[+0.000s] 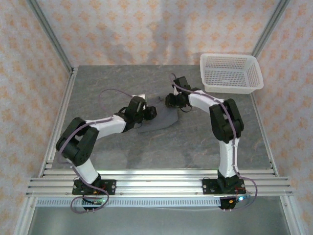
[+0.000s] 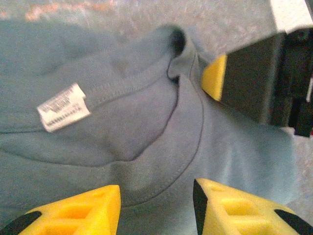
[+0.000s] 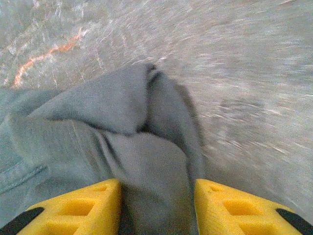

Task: Fold the inside-out t-shirt
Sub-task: Move the T-shirt to the center of the table, then smooth out the T-shirt at the center of the table, then move the T-shirt to the middle-left of the table.

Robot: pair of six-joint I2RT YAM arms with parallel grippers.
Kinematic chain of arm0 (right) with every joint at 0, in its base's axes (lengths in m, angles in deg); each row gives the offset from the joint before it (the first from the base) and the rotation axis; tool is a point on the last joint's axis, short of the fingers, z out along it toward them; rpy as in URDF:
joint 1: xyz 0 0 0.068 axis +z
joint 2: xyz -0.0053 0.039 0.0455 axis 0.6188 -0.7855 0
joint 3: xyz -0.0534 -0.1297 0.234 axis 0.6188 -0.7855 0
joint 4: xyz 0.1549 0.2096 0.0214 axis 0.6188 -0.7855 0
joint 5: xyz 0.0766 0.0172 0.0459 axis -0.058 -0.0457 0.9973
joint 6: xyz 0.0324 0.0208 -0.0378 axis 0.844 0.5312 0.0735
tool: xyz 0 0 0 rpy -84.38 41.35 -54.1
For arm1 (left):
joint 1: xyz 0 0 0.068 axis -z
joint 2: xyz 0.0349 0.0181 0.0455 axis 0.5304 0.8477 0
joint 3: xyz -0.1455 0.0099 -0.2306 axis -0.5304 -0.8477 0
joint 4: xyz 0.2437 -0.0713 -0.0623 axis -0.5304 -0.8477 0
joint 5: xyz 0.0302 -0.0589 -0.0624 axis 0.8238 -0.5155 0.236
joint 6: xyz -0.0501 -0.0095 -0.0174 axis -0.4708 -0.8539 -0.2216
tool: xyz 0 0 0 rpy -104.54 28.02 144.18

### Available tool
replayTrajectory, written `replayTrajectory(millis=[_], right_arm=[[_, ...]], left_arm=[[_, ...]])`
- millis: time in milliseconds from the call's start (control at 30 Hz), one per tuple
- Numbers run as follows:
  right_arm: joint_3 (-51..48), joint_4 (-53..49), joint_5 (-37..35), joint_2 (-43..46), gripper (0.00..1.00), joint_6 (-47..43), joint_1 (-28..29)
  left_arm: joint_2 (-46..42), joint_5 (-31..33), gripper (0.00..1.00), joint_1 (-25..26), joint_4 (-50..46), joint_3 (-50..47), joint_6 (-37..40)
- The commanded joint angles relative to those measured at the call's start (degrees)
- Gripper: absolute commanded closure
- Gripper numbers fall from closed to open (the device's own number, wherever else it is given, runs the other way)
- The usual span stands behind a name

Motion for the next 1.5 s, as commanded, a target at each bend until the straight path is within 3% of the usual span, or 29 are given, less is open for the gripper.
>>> replayTrajectory(millis=[0,133,300,400,500,567,733,900,1000,1067,1100,1333,1400,1467], right_arm=[[-4.1,-0.3,-4.4,11.3,0.59,1.9,-0.1],[-11.8,5.8,-1.1,15.3,0.74,6.9,3.6],[-16.3,9.8,-2.7,9.2,0.82,10.1,7.7],[-17.6,10.9,-5.7,6.1,0.85,9.7,7.4],[-16.1,8.6,-4.3,7.6,0.84,8.2,7.2],[-15.4,7.6,-4.4,10.4,0.81,7.5,7.2],[-15.7,8.7,-8.1,15.6,0.62,11.3,4.8],[-16.5,8.5,-8.8,13.3,0.57,19.5,1.2],[-17.7,10.7,-4.3,11.1,0.58,21.2,1.7],[-17.8,12.7,-0.3,9.5,0.64,21.5,2.0],[-17.7,13.5,1.3,9.0,0.67,21.7,2.3],[-12.1,16.9,7.4,3.6,0.77,28.8,8.7],[-9.8,20.1,7.6,0.1,0.78,32.7,11.8],[-4.7,20.7,6.7,-4.6,0.78,34.4,14.5]], left_arm=[[-4.0,5.0,0.57,-0.7,-4.5,1.3,2.3],[-3.1,3.7,0.64,-3.0,-3.0,0.7,0.1],[2.3,3.9,0.7,-4.7,-0.7,0.8,-1.2],[6.8,2.2,0.71,-6.3,2.7,0.6,-3.6],[7.3,0.5,0.7,-7.6,6.2,-1.1,-5.4],[4.8,1.0,0.66,-7.9,6.3,-1.8,-4.9],[-2.9,2.7,0.55,-8.8,0.4,-0.5,-1.9],[-13.1,1.6,0.5,-10.1,-3.5,-1.8,-0.5],[-19.6,0.1,0.4,-10.1,-8.1,-1.7,2.4],[-23.5,0.4,0.23,-10.1,-11.0,-2.4,3.0],[-25.4,1.1,0.19,-10.1,-12.5,-3.0,4.9],[-36.2,4.6,0.13,-10.1,-17.5,-9.8,3.7],[-39.1,6.3,0.0,-10.1,-17.0,-13.3,-0.3],[-41.2,8.7,0.0,-10.2,-17.4,-16.1,-3.6]])
